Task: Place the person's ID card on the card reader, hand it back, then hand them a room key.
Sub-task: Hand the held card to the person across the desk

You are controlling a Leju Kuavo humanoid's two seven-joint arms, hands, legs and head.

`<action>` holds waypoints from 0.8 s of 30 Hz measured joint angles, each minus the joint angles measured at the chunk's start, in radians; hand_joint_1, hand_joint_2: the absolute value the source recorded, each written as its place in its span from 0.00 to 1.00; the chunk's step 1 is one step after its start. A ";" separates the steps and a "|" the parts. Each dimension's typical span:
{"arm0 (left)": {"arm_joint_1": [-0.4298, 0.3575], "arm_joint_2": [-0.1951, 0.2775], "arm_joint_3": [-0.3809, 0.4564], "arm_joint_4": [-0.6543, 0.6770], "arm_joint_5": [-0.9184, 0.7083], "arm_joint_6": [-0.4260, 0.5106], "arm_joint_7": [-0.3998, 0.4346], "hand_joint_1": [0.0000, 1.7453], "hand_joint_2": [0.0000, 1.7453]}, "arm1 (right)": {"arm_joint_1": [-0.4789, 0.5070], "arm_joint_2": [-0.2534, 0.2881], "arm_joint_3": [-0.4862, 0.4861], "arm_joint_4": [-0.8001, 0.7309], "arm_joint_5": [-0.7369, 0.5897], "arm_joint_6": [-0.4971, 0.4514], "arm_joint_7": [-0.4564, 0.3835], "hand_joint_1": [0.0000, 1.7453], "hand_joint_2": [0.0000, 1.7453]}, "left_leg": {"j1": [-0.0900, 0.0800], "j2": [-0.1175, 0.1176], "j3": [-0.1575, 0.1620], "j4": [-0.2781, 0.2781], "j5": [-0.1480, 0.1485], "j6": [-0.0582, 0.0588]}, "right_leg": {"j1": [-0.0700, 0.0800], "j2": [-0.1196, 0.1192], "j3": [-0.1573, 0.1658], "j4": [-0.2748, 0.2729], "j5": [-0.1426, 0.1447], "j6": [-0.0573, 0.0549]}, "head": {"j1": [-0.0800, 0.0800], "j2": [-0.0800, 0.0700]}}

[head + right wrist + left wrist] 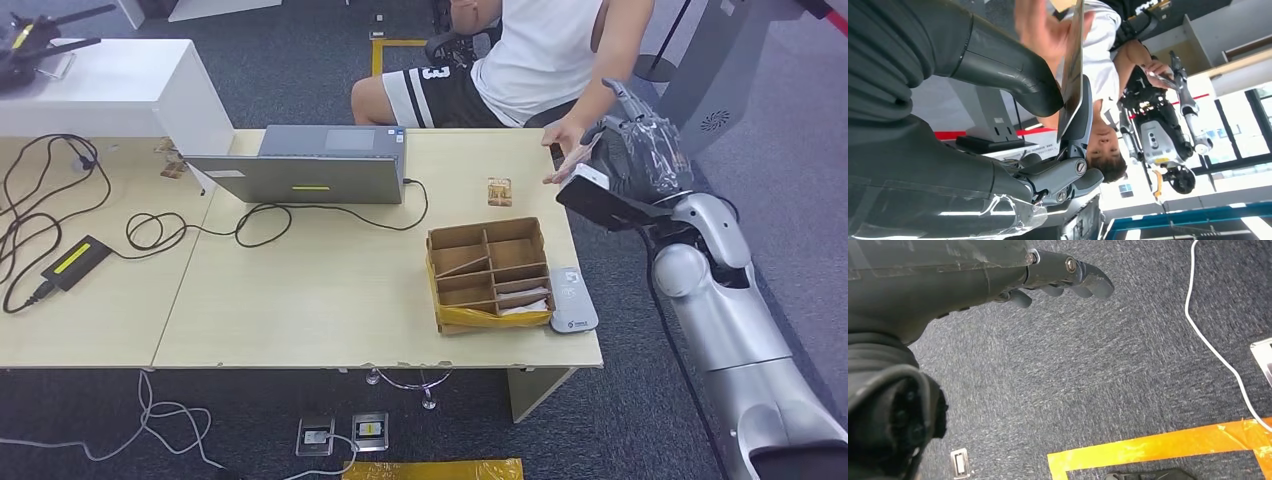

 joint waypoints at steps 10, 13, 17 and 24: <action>-0.017 0.002 -0.027 0.000 -0.023 -0.022 -0.002 0.00 0.00 | -0.239 0.039 0.049 0.342 0.038 -0.029 -0.085 1.00 1.00 | 0.000 -0.003 0.000 0.000 0.001 0.000 | 0.000 -0.003 0.000 0.000 0.000 0.000 | 0.000 0.000; -0.018 0.002 -0.032 0.000 -0.024 -0.024 -0.002 0.00 0.00 | -0.255 0.047 0.057 0.387 0.047 -0.031 -0.084 1.00 1.00 | 0.000 -0.003 -0.001 0.000 0.001 0.000 | 0.000 -0.003 0.000 0.000 0.000 0.000 | 0.000 0.000; -0.018 0.002 -0.032 0.000 -0.024 -0.024 -0.002 0.00 0.00 | -0.256 0.047 0.057 0.388 0.048 -0.031 -0.084 1.00 1.00 | 0.000 -0.003 -0.001 0.000 0.001 0.000 | 0.000 -0.003 0.000 0.000 0.000 0.000 | 0.000 0.000; -0.031 0.012 -0.059 0.000 -0.035 -0.039 -0.002 0.00 0.00 | -0.325 0.093 0.109 0.617 0.063 -0.040 -0.067 0.51 1.00 | 0.000 -0.003 0.000 0.000 0.001 0.000 | 0.000 -0.003 0.000 0.000 0.000 0.000 | 0.000 0.000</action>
